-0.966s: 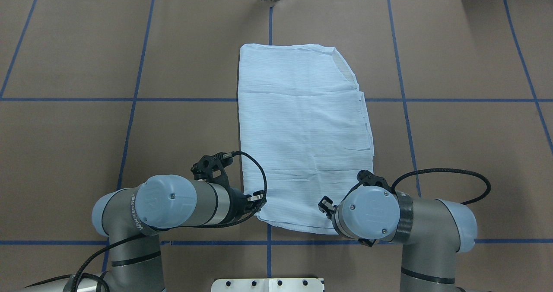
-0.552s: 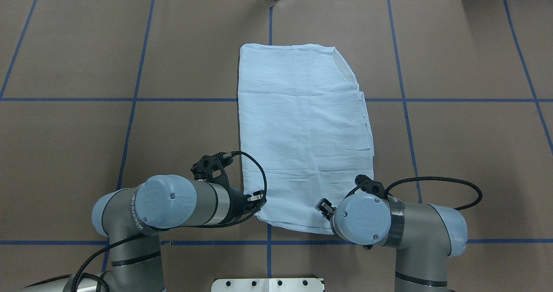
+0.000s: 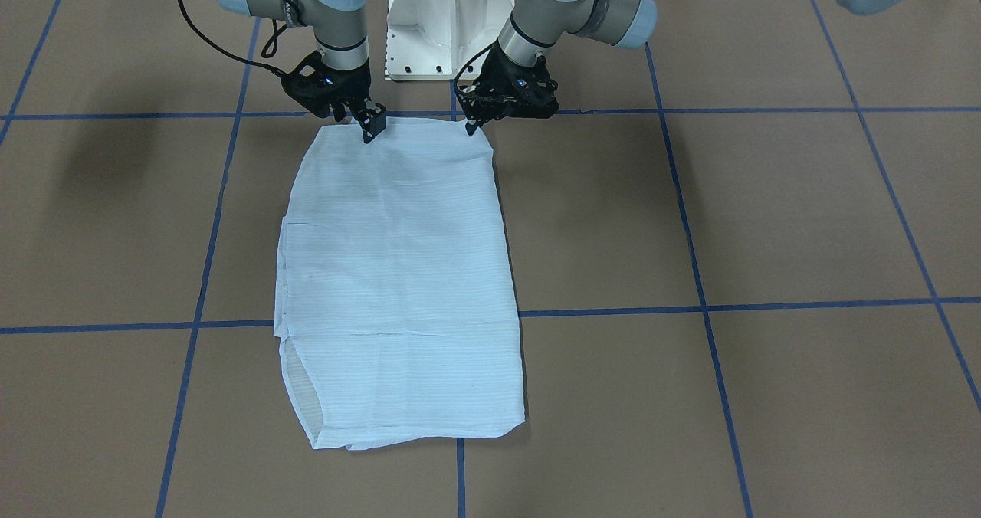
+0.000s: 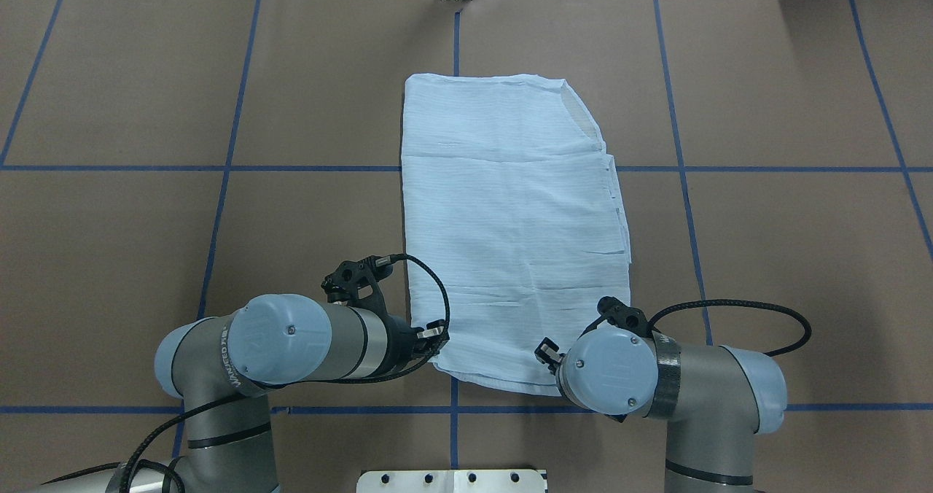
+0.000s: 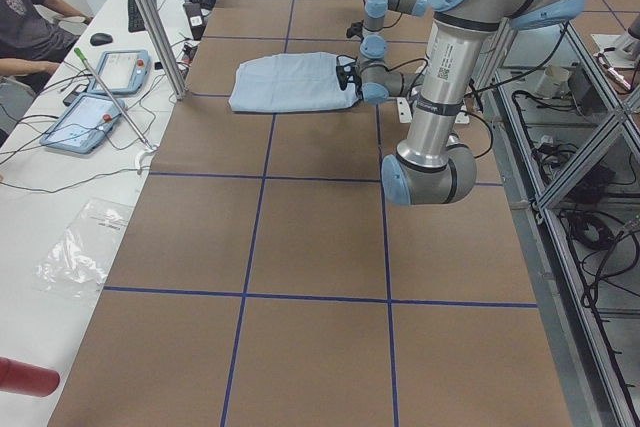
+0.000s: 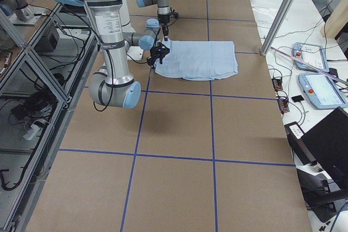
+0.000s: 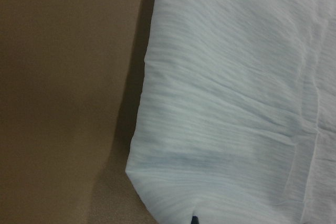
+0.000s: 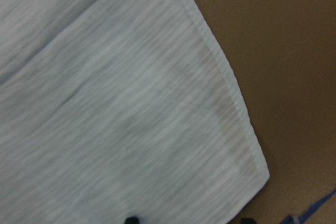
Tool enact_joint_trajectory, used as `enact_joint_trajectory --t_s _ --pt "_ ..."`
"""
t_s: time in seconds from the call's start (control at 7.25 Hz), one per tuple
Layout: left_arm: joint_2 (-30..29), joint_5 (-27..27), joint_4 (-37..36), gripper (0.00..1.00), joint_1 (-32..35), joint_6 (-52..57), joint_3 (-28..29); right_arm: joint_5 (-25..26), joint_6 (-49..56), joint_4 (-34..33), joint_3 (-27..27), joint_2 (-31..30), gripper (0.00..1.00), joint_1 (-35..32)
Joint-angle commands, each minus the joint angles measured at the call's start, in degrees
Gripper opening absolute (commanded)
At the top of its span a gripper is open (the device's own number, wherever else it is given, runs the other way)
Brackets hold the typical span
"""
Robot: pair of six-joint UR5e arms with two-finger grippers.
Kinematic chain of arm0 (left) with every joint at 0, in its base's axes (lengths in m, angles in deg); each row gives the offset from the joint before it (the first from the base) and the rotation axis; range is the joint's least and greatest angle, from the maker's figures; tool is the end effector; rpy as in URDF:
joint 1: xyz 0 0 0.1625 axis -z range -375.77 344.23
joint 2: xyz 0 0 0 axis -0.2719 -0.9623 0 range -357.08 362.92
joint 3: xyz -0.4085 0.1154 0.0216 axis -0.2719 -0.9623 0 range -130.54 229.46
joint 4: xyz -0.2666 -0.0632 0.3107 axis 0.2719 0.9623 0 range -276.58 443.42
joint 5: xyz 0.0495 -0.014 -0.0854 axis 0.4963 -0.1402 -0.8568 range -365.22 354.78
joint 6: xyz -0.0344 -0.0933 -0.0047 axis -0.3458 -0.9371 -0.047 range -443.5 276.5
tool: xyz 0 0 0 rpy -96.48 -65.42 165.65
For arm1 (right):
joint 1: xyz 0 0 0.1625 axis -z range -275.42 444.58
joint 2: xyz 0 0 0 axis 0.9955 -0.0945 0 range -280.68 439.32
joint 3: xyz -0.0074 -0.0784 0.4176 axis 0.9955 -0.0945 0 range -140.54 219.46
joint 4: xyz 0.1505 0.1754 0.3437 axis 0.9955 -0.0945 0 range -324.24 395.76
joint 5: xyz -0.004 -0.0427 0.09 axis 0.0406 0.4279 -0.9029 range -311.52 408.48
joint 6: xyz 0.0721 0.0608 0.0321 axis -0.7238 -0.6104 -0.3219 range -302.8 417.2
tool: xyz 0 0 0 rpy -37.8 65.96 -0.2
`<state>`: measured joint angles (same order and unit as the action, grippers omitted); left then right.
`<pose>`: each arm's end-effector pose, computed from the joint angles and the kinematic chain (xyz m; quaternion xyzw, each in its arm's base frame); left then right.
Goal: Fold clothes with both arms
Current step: 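Grasp the near corners of the shirt with both grippers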
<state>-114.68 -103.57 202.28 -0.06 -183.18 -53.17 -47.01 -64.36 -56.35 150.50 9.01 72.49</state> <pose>0.5684 -0.2835 0.2278 -0.0300 0.5679 -0.1404 0.8105 -0.5414 -0.2425 0.3220 -0.1004 -0.3179 0.3357 0.8810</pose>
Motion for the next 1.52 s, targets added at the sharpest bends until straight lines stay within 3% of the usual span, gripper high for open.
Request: enact_joint_trajectory --t_s 0.0,0.28,0.69,1.1,1.38 --pt "0.0 0.0 0.1 0.0 0.2 0.0 0.0 -0.3 0.2 0.0 0.4 0.1 0.11 -0.3" --pt "0.0 0.0 0.1 0.0 0.2 0.0 0.0 -0.2 -0.4 -0.1 0.7 0.3 0.0 -0.5" --pt "-0.2 -0.1 0.0 0.0 0.3 0.0 -1.3 -1.1 0.0 -0.1 3.1 0.2 0.0 -1.5" --pt "0.3 -0.4 -9.4 0.0 -0.5 0.0 -10.1 -4.0 0.4 0.2 7.0 -0.7 0.0 -1.5" --pt "0.2 -0.4 -11.4 0.0 -3.7 -0.6 -13.6 -4.1 0.4 0.3 12.7 -0.7 0.0 0.5"
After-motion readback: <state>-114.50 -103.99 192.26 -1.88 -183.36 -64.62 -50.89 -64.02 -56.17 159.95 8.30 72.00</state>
